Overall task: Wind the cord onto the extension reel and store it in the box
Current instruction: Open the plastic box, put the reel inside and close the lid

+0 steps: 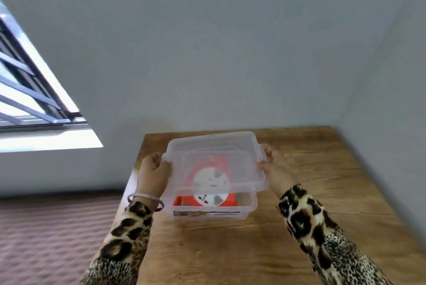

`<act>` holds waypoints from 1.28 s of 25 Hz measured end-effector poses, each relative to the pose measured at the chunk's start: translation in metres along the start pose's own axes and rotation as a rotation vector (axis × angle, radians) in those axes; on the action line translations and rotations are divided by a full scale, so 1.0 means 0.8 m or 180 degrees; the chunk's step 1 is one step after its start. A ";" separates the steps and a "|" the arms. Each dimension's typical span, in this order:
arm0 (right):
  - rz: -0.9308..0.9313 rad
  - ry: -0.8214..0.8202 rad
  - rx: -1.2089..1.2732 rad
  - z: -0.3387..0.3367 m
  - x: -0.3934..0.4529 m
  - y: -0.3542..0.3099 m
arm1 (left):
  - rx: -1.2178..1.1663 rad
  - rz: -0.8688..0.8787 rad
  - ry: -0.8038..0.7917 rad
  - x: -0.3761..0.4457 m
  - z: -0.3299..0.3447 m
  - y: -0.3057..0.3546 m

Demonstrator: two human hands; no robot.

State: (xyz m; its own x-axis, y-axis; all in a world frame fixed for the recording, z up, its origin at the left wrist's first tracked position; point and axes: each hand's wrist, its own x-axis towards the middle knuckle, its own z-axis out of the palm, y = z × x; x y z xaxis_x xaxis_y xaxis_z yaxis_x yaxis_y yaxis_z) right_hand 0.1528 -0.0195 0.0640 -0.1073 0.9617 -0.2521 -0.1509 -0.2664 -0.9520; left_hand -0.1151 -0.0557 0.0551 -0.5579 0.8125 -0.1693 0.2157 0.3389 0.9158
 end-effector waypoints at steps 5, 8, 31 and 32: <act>-0.0255 0.0483 -0.1228 0.035 -0.013 0.058 | 0.0864 0.0226 0.0326 0.004 -0.021 -0.036; -0.0321 0.0685 -0.1635 0.036 -0.007 0.067 | 0.0835 0.0213 0.0167 0.011 -0.016 -0.045; 0.0794 0.0904 0.0274 0.008 0.014 0.073 | -0.1092 -0.1749 -0.1116 0.049 -0.026 -0.075; 0.0891 0.0841 0.0260 0.004 0.016 0.072 | -0.1147 -0.1811 -0.1201 0.053 -0.027 -0.076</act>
State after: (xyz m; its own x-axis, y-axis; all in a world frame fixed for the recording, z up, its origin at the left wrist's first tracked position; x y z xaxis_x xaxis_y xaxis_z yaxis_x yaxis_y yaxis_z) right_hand 0.1397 -0.0226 0.0062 0.0998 0.8316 -0.5464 -0.2307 -0.5148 -0.8257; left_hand -0.1691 -0.0525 0.0005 -0.1797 0.6880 -0.7031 -0.3329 0.6300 0.7016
